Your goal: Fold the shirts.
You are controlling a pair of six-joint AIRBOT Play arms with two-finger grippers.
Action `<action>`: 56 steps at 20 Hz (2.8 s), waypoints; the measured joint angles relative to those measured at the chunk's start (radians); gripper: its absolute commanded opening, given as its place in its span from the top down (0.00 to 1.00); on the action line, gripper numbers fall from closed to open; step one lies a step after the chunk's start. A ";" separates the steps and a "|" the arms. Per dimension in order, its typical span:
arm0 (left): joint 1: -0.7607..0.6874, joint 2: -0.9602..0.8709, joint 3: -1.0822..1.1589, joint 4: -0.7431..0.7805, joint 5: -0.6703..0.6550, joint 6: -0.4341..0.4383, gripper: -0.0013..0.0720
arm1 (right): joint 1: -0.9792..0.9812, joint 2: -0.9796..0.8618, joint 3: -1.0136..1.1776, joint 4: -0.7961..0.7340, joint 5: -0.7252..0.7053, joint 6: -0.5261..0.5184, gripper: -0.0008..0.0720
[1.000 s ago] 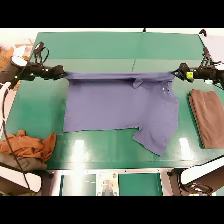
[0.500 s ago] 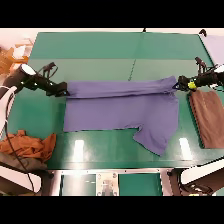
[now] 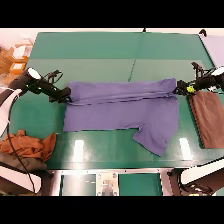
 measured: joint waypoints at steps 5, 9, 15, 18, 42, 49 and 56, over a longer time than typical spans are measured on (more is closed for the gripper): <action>0.008 0.003 0.010 0.013 -0.031 -0.054 0.26 | 0.007 0.006 0.016 0.001 0.028 0.029 0.54; 0.061 0.058 0.017 0.021 -0.159 -0.095 0.26 | -0.056 0.095 0.017 0.003 0.089 0.103 0.56; 0.126 0.375 -0.243 0.089 -0.168 -0.133 0.26 | -0.258 0.454 -0.358 0.000 0.138 0.179 0.44; 0.132 0.565 -0.477 0.081 -0.080 -0.172 0.26 | -0.358 0.650 -0.636 0.003 0.108 0.248 0.39; -0.074 0.668 -0.958 -0.364 0.552 -0.136 0.95 | -0.203 0.745 -1.185 0.240 -0.124 0.253 0.44; -0.074 0.668 -0.943 -0.373 0.506 -0.114 0.95 | -0.195 0.748 -1.179 0.161 -0.050 0.251 0.96; -0.072 0.689 -0.811 -0.101 0.285 -0.213 0.95 | -0.194 0.825 -1.057 0.078 0.026 0.282 0.96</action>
